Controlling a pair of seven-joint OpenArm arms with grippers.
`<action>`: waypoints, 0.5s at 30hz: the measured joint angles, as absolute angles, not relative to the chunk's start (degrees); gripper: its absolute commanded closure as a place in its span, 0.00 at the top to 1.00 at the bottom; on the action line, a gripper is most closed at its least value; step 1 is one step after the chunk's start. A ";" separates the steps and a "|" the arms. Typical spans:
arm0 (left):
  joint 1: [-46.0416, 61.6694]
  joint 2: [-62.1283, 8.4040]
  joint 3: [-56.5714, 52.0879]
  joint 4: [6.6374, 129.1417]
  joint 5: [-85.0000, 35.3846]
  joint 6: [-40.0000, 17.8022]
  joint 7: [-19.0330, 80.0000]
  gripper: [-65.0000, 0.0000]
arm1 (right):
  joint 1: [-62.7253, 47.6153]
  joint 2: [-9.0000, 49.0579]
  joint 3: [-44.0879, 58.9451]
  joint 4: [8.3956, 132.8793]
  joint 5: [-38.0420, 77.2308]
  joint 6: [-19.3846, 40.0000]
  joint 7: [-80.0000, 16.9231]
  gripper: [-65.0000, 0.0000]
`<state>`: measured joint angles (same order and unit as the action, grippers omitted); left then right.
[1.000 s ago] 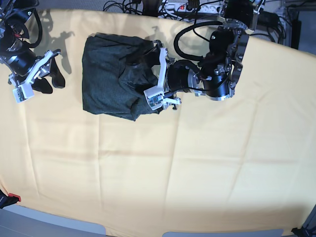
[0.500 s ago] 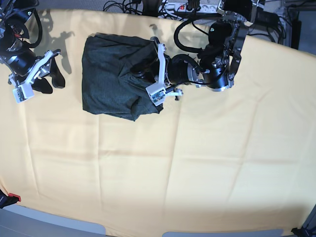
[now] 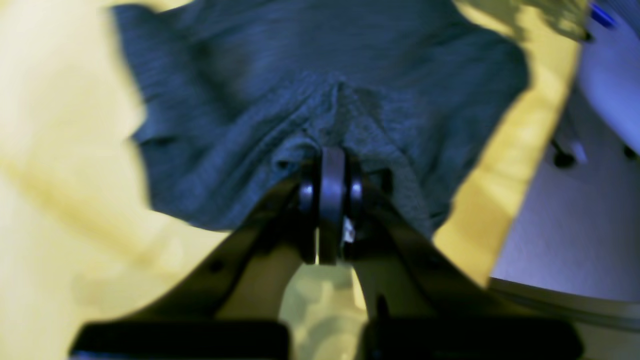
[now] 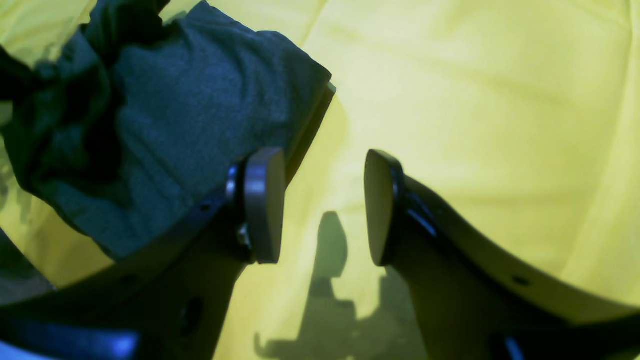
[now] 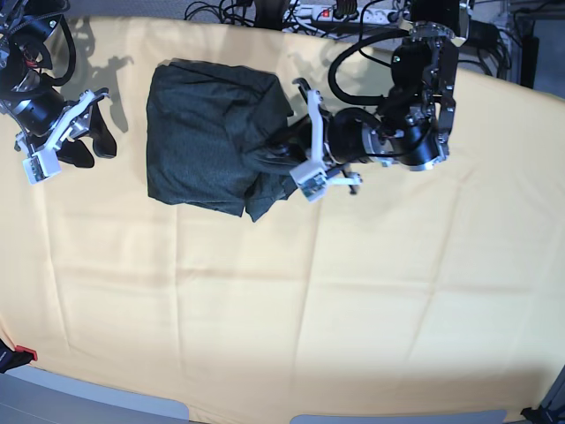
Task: Fold the T-shirt properly
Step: 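Pull the grasped shirt end with the left gripper away from the bundle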
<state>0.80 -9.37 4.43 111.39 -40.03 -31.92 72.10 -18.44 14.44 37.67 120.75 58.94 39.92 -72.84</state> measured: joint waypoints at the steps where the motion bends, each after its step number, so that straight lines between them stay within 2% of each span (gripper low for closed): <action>1: 0.91 -9.34 3.18 111.39 -40.05 -31.42 72.10 0.00 | -18.44 14.44 37.67 120.75 58.92 39.92 -72.84 0.41; 9: 5.78 -9.32 -5.39 111.39 -48.88 -30.15 75.02 0.00 | -18.46 14.44 37.67 120.75 58.94 39.92 -72.84 0.41; 15: 10.70 -9.30 -6.35 111.39 -51.92 -30.15 76.27 0.00 | -18.44 14.44 37.67 120.75 58.94 39.92 -72.84 0.41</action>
